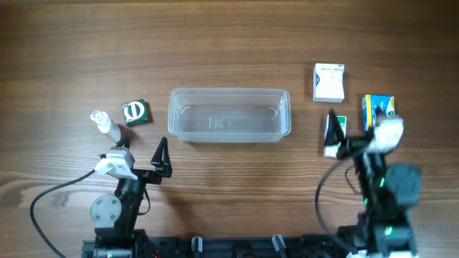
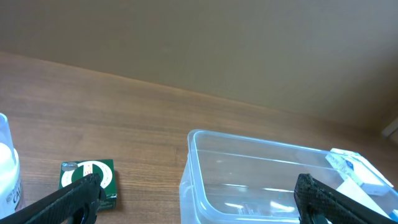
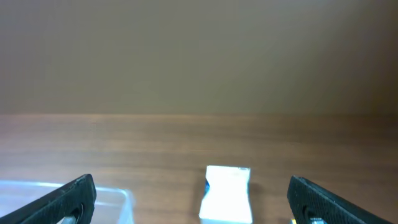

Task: Pack container
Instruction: 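Reach the right gripper to the blue Vapo lozenge box and grasp it, then carry the lozenge box left over the clear container with right gripper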

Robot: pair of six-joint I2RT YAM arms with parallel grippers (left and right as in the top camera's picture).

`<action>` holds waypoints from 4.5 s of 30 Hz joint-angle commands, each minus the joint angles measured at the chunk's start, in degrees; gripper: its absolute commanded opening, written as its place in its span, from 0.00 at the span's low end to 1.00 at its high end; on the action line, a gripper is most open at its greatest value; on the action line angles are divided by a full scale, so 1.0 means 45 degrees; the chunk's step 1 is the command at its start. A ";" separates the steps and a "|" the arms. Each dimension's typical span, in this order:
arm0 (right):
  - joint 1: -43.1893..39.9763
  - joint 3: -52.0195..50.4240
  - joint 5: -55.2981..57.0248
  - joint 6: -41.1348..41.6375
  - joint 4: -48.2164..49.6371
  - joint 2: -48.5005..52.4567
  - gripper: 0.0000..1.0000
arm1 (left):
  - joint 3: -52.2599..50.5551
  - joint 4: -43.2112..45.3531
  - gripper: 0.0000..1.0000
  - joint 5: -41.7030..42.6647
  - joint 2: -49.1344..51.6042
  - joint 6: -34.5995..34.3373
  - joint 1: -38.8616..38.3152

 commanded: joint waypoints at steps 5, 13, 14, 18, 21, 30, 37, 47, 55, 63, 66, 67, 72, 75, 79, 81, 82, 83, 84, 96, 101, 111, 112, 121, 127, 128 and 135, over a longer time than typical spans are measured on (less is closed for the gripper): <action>-0.0063 0.7830 -0.1472 0.0126 -0.3808 0.7300 1.00 | -0.0053 -0.0063 1.00 -0.0034 -0.0087 0.0199 -0.0073; -0.0068 1.0773 -0.1302 -0.0403 -0.7703 1.0822 1.00 | -0.0053 -0.0063 1.00 -0.0034 -0.0087 0.0199 -0.0073; -0.0073 1.0773 -0.1030 -0.0403 -0.8058 1.0958 1.00 | -0.0053 -0.0063 1.00 -0.0034 -0.0087 0.0199 -0.0073; -0.0413 1.0773 -0.0549 -0.0393 -0.9583 1.1589 1.00 | -0.0053 -0.0063 1.00 -0.0034 -0.0087 0.0199 -0.0073; -0.1088 1.0768 -0.0617 -0.0257 -1.0399 1.1944 1.00 | -0.0053 -0.0063 1.00 -0.0034 -0.0087 0.0199 -0.0073; -0.3279 1.0637 -0.0704 -0.0015 -1.1001 1.2930 1.00 | -0.0053 -0.0063 1.00 -0.0029 -0.0087 0.0199 -0.0073; -0.4289 1.0622 0.0879 0.0087 -1.0783 1.4377 1.00 | -0.0053 -0.0063 1.00 -0.0029 -0.0087 0.0199 -0.0073; -0.5226 1.0622 0.1219 -0.0024 -1.0190 1.6135 0.99 | -0.0053 -0.0063 1.00 -0.0034 -0.0087 0.0199 -0.0073; -0.5323 1.0622 0.1229 -0.1676 -0.8859 1.6286 1.00 | -0.0053 -0.0063 1.00 -0.0034 -0.0087 0.0199 -0.0073; -0.5411 1.0622 0.1277 -0.1778 -0.7985 1.7097 1.00 | -0.0053 -0.0063 1.00 -0.0034 -0.0087 0.0199 -0.0073; -0.5421 1.0622 0.1268 -0.1763 -0.7927 1.7500 1.00 | -0.0053 -0.0063 1.00 -0.0034 -0.0087 0.0199 -0.0073; -0.5421 1.0622 0.1263 -0.1729 -0.7927 1.7592 1.00 | -0.0053 -0.0063 1.00 -0.0029 -0.0087 0.0199 -0.0073; -0.5421 1.0622 0.1263 -0.1579 -0.7893 1.8020 1.00 | -0.0053 -0.0063 1.00 -0.0034 -0.0087 0.0199 -0.0073; -0.5421 1.0618 0.1141 -0.1336 -0.7941 1.8156 1.00 | -0.0053 -0.0063 1.00 -0.0029 -0.0087 0.0199 -0.0073; -0.5421 1.0618 0.0835 -0.1248 -0.8228 1.8418 0.99 | -0.0053 -0.0068 1.00 -0.0034 -0.0087 0.0199 -0.0073; -0.5421 1.0618 0.0840 -0.1248 -0.8471 1.8486 0.98 | -0.0053 -0.0063 1.00 -0.0034 -0.0087 0.0199 -0.0073; -0.5421 1.0618 0.0840 -0.1248 -0.8573 1.8501 0.95 | -0.0053 -0.0063 1.00 -0.0034 -0.0087 0.0199 -0.0073; -0.5421 1.0618 0.0840 -0.1253 -0.8636 1.8501 0.94 | -0.0053 -0.0063 1.00 -0.0029 -0.0087 0.0199 -0.0073; -0.5421 1.0618 0.0845 -0.1258 -0.8665 1.8501 0.94 | -0.0053 -0.0063 1.00 -0.0034 -0.0087 0.0199 -0.0073; -0.5421 1.0618 0.0840 -0.1360 -0.8689 1.8496 0.58 | -0.0053 -0.0063 1.00 -0.0029 -0.0087 0.0199 -0.0073; -0.5421 1.0642 0.0845 -0.1010 -0.8704 1.8491 0.54 | -0.0053 -0.0063 1.00 -0.0034 -0.0087 0.0199 -0.0073; -0.5421 1.1370 0.0826 -0.0291 -0.9525 1.7301 0.43 | -0.0053 -0.0063 1.00 -0.0034 -0.0087 0.0199 -0.0073; -0.5421 1.1448 0.0821 -0.0291 -0.9656 1.6980 0.43 | -0.0053 -0.0063 1.00 -0.0034 -0.0087 0.0199 -0.0073; -0.5416 1.1531 -0.1341 -0.0364 -1.0146 1.4052 0.42 | -0.0053 -0.0063 1.00 -0.0029 -0.0087 0.0199 -0.0073; -0.4930 1.1531 -0.5076 -0.0136 -1.0108 1.1876 0.41 | -0.0053 -0.0063 1.00 -0.0029 -0.0087 0.0199 -0.0073; -0.4731 1.1531 -0.5479 0.0083 -1.0093 1.1604 0.41 | -0.0053 -0.0063 1.00 -0.0034 -0.0087 0.0199 -0.0073; -0.2215 1.1521 -0.6081 0.1307 -1.0078 1.1040 0.41 | -0.0053 -0.0063 1.00 -0.0034 -0.0087 0.0199 -0.0073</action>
